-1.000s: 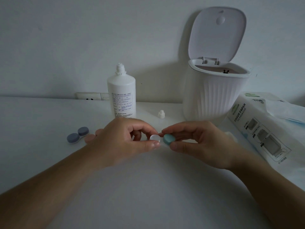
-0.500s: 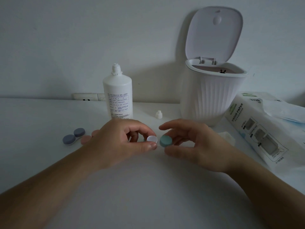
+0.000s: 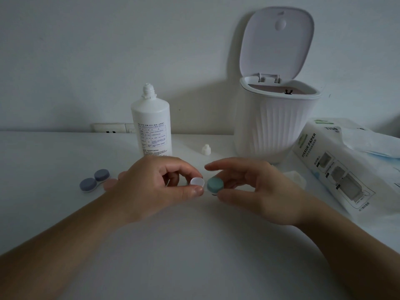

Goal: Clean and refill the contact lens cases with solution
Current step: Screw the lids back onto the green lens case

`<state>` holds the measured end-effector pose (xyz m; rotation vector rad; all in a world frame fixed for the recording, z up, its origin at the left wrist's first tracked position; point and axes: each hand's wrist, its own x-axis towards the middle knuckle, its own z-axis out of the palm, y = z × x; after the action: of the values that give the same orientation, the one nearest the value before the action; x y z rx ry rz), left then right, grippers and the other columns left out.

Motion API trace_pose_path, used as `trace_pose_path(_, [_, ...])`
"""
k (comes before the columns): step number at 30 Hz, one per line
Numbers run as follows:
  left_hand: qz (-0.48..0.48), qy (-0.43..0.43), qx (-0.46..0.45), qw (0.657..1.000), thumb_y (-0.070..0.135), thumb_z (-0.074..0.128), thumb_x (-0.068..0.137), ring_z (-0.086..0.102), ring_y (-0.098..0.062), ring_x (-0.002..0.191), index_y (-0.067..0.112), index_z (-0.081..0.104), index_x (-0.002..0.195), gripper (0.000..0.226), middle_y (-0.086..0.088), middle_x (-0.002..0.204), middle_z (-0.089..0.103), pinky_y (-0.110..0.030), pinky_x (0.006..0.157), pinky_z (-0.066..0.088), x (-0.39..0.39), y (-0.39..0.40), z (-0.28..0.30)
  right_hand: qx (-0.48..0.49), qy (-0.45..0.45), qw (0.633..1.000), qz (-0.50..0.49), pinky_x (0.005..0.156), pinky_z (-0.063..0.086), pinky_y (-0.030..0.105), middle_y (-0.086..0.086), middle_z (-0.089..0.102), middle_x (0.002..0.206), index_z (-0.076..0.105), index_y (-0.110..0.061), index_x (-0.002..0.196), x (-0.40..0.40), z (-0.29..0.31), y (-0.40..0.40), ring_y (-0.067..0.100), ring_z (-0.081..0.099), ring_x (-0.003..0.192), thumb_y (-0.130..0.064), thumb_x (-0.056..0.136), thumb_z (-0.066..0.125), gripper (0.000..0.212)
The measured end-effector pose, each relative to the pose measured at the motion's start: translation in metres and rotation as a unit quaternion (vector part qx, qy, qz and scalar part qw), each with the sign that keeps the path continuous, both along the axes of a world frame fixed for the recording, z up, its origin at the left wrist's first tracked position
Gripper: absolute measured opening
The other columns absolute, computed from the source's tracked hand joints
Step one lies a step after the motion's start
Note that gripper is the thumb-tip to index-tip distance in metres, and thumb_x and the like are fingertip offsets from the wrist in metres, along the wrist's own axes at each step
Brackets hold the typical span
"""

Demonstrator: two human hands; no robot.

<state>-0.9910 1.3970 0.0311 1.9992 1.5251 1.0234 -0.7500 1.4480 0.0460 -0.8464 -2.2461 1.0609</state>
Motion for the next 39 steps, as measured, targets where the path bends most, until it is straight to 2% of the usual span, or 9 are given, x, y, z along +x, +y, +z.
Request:
trace_pose_path(3, [-0.004, -0.006, 0.003, 1.000, 0.072, 0.068, 0.066, 0.052, -0.008, 0.060, 0.049, 0.074, 0.093, 0.036, 0.008, 0.064, 0.054, -0.032, 0.060, 0.039, 0.0003, 0.0001, 0.0002, 0.024, -0.003, 1.000, -0.009, 0.088, 0.054, 0.018, -0.013, 0.076, 0.101, 0.072, -0.026, 0.112, 0.0009, 0.0013, -0.0007, 0.006, 0.071, 0.095, -0.008, 0.088, 0.074, 0.030])
trace_pose_path(9, [-0.011, -0.014, -0.002, 1.000, 0.072, 0.069, 0.065, 0.056, -0.022, 0.066, 0.047, 0.075, 0.093, 0.039, 0.001, 0.067, 0.057, -0.037, 0.061, 0.041, 0.0017, -0.0010, 0.0014, 0.048, -0.002, 0.998, -0.042, 0.075, 0.052, 0.011, -0.016, 0.074, 0.090, 0.066, -0.022, 0.095, -0.0047, -0.0023, -0.0023, -0.001, 0.071, 0.085, -0.026, 0.077, 0.085, 0.026])
trace_pose_path(12, [-0.009, -0.012, -0.004, 1.000, 0.072, 0.069, 0.065, 0.056, -0.016, 0.064, 0.047, 0.075, 0.094, 0.039, 0.003, 0.067, 0.056, -0.041, 0.061, 0.043, 0.0021, -0.0007, 0.0012, 0.048, -0.010, 0.998, -0.046, 0.081, 0.051, 0.010, -0.021, 0.073, 0.093, 0.063, -0.030, 0.101, -0.0054, -0.0026, -0.0031, -0.003, 0.070, 0.088, -0.036, 0.072, 0.087, 0.038])
trace_pose_path(15, [-0.008, -0.018, -0.003, 1.000, 0.072, 0.068, 0.065, 0.054, -0.013, 0.061, 0.047, 0.075, 0.092, 0.038, 0.003, 0.066, 0.055, -0.031, 0.060, 0.040, 0.0020, -0.0009, 0.0019, 0.032, -0.006, 0.999, -0.022, 0.085, 0.049, 0.009, -0.019, 0.074, 0.099, 0.066, -0.034, 0.117, -0.0012, -0.0008, -0.0017, -0.001, 0.070, 0.095, -0.024, 0.084, 0.080, 0.037])
trace_pose_path(21, [-0.003, -0.017, -0.008, 1.000, 0.071, 0.069, 0.064, 0.051, -0.010, 0.059, 0.046, 0.075, 0.091, 0.037, 0.003, 0.064, 0.054, -0.036, 0.061, 0.039, 0.0027, -0.0014, 0.0024, 0.053, -0.011, 0.998, -0.022, 0.079, 0.049, 0.008, -0.014, 0.075, 0.095, 0.073, -0.020, 0.107, -0.0028, -0.0025, -0.0029, -0.001, 0.070, 0.090, -0.014, 0.085, 0.078, 0.023])
trace_pose_path(27, [-0.012, -0.025, 0.002, 1.000, 0.067, 0.070, 0.065, 0.054, -0.022, 0.062, 0.044, 0.076, 0.090, 0.034, -0.002, 0.065, 0.055, -0.037, 0.059, 0.040, 0.0045, -0.0015, 0.0028, 0.067, -0.005, 0.996, -0.050, 0.083, 0.053, 0.018, -0.019, 0.072, 0.094, 0.064, -0.027, 0.102, -0.0070, -0.0048, -0.0027, 0.000, 0.069, 0.089, -0.040, 0.073, 0.084, 0.037])
trace_pose_path(31, [-0.016, -0.031, 0.009, 0.999, 0.066, 0.071, 0.067, 0.055, -0.027, 0.066, 0.042, 0.076, 0.090, 0.034, -0.007, 0.069, 0.057, -0.037, 0.058, 0.041, 0.0047, -0.0014, 0.0031, 0.054, -0.005, 0.998, -0.019, 0.093, 0.050, 0.020, -0.020, 0.074, 0.105, 0.064, -0.036, 0.122, -0.0015, -0.0017, -0.0003, 0.002, 0.068, 0.102, -0.026, 0.086, 0.077, 0.039])
trace_pose_path(35, [-0.013, -0.036, 0.013, 0.999, 0.065, 0.072, 0.065, 0.054, -0.026, 0.066, 0.043, 0.076, 0.089, 0.033, -0.006, 0.068, 0.055, -0.024, 0.057, 0.038, 0.0034, -0.0010, 0.0034, 0.054, 0.005, 0.998, -0.028, 0.089, 0.054, 0.025, -0.012, 0.075, 0.099, 0.071, -0.029, 0.108, -0.0020, -0.0025, -0.0006, 0.007, 0.070, 0.094, -0.011, 0.088, 0.074, 0.028])
trace_pose_path(39, [-0.016, -0.032, 0.011, 0.999, 0.067, 0.071, 0.066, 0.055, -0.025, 0.063, 0.043, 0.075, 0.089, 0.033, -0.005, 0.067, 0.055, -0.026, 0.057, 0.039, 0.0036, -0.0013, 0.0031, 0.066, 0.005, 0.997, -0.044, 0.080, 0.056, 0.030, -0.010, 0.073, 0.089, 0.066, -0.022, 0.098, -0.0058, -0.0046, 0.0001, 0.009, 0.070, 0.082, -0.027, 0.079, 0.083, 0.026])
